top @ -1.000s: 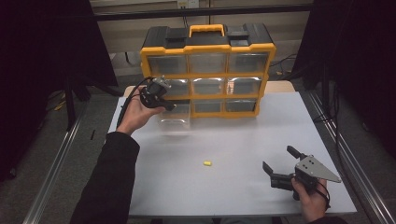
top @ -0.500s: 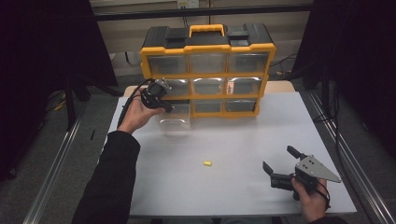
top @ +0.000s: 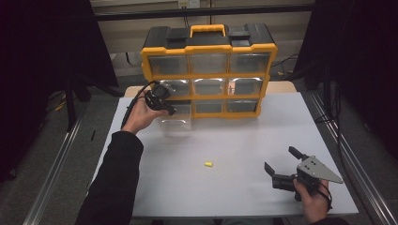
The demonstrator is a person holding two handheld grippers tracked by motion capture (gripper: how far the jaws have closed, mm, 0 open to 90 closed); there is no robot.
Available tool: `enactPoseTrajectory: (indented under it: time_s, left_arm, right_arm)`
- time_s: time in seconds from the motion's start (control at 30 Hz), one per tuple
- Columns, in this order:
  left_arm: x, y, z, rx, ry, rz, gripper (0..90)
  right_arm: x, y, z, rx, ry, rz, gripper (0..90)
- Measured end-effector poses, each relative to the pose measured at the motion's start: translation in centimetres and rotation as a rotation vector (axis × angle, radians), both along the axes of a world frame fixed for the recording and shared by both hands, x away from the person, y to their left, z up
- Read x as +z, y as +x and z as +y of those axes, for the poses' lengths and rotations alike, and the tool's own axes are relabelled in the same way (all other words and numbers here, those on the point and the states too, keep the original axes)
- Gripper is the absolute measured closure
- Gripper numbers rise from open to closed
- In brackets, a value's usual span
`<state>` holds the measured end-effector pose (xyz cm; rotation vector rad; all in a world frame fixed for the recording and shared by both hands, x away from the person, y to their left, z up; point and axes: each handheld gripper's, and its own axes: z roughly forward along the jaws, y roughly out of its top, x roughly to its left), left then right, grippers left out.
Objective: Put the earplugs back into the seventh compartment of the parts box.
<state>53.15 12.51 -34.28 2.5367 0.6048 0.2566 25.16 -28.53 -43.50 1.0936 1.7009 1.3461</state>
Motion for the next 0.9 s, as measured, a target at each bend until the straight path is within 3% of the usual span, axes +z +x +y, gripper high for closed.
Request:
enactPoseTrajectory:
  time_s: [0.17,0.23,0.4,0.6,0.7,0.8,0.9]
  left_arm:
    - [0.2,-0.2,0.3,0.004,-0.023,-0.003,64.1]
    - [0.5,-0.2,0.3,0.004,-0.023,-0.025,59.2]
    - [0.5,-0.4,0.3,0.017,-0.048,-0.036,47.2]
    - [0.5,-0.4,0.4,0.004,-0.057,-0.037,40.5]
    - [0.6,-0.6,0.5,0.013,-0.057,-0.062,39.1]
    - [0.7,-0.8,0.7,0.04,-0.07,-0.089,26.5]
    - [1.0,-1.2,1.0,0.046,-0.103,-0.117,19.8]
  right_arm:
    - [0.0,0.0,0.0,0.001,0.0,-0.001,0.0]
    - [0.0,0.0,0.0,0.001,0.0,0.002,0.0]
    - [0.0,-0.1,0.0,-0.001,-0.004,0.0,0.0]
    - [0.0,0.0,0.0,0.001,-0.003,-0.001,0.0]
    - [0.0,0.0,0.0,0.001,-0.003,0.0,0.0]
    - [0.0,0.0,0.0,-0.001,-0.004,0.0,0.0]
    - [0.0,0.0,0.0,0.0,-0.006,0.002,0.0]
